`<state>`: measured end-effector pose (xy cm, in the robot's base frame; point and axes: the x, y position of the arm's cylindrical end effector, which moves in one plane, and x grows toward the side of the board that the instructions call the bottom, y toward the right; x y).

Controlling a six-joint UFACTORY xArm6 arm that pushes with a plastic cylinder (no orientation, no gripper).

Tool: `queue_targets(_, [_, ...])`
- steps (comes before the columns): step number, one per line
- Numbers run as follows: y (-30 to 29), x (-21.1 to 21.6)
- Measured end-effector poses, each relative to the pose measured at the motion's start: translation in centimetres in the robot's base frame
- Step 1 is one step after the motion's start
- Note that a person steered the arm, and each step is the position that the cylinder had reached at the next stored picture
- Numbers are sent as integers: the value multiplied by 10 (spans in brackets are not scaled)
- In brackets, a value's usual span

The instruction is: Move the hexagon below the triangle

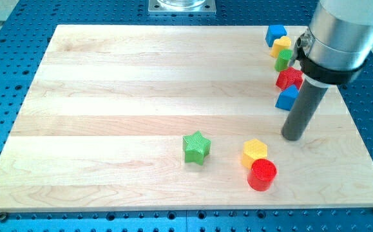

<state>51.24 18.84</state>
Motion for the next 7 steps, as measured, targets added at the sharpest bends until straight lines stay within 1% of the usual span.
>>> queue_targets(1, [16,88])
queue_targets(2, [-27,102])
queue_targets(3, [-59,74])
queue_targets(4, [-69,54])
queue_targets(5, [-81,46])
queue_targets(7, [-108,46])
